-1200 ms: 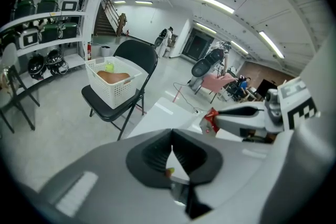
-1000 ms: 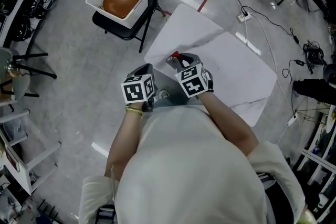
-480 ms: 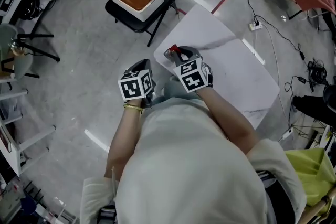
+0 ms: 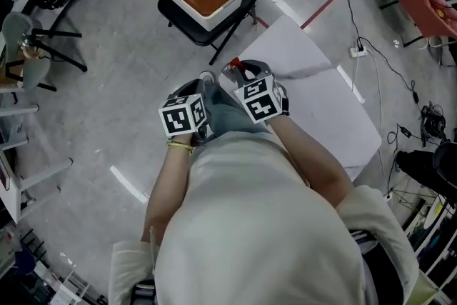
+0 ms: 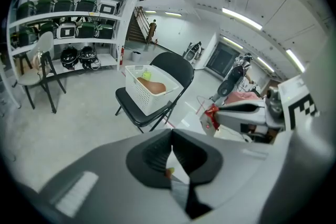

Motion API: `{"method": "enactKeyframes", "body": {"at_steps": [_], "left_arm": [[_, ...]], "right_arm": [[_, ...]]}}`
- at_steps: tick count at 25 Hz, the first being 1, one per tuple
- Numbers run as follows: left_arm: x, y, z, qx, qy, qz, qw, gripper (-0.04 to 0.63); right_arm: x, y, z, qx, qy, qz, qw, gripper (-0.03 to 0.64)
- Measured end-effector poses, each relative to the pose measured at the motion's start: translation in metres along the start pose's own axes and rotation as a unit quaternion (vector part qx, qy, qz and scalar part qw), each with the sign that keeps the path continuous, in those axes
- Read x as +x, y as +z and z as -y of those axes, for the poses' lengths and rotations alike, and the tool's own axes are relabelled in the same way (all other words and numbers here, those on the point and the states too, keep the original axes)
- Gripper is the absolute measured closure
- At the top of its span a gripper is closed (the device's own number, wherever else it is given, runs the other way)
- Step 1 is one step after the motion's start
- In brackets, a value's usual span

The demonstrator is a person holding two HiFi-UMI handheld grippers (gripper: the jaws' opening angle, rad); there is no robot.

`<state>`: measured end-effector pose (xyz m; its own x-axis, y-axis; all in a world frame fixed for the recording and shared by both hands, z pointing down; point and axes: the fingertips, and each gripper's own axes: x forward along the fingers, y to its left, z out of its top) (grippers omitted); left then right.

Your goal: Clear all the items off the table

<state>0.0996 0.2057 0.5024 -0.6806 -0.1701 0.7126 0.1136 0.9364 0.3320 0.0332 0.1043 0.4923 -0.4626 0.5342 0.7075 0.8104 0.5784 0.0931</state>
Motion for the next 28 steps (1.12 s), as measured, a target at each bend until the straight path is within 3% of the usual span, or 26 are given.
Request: {"method": "enactKeyframes", "body": {"at_steps": [28], "left_arm": [[0.084,0.151,-0.073,0.0,-0.008,-0.022,0.9997,0.586]], "right_arm": [[0.13,0.12,0.066,0.017,0.007,-0.024,1.0,0.577]]}}
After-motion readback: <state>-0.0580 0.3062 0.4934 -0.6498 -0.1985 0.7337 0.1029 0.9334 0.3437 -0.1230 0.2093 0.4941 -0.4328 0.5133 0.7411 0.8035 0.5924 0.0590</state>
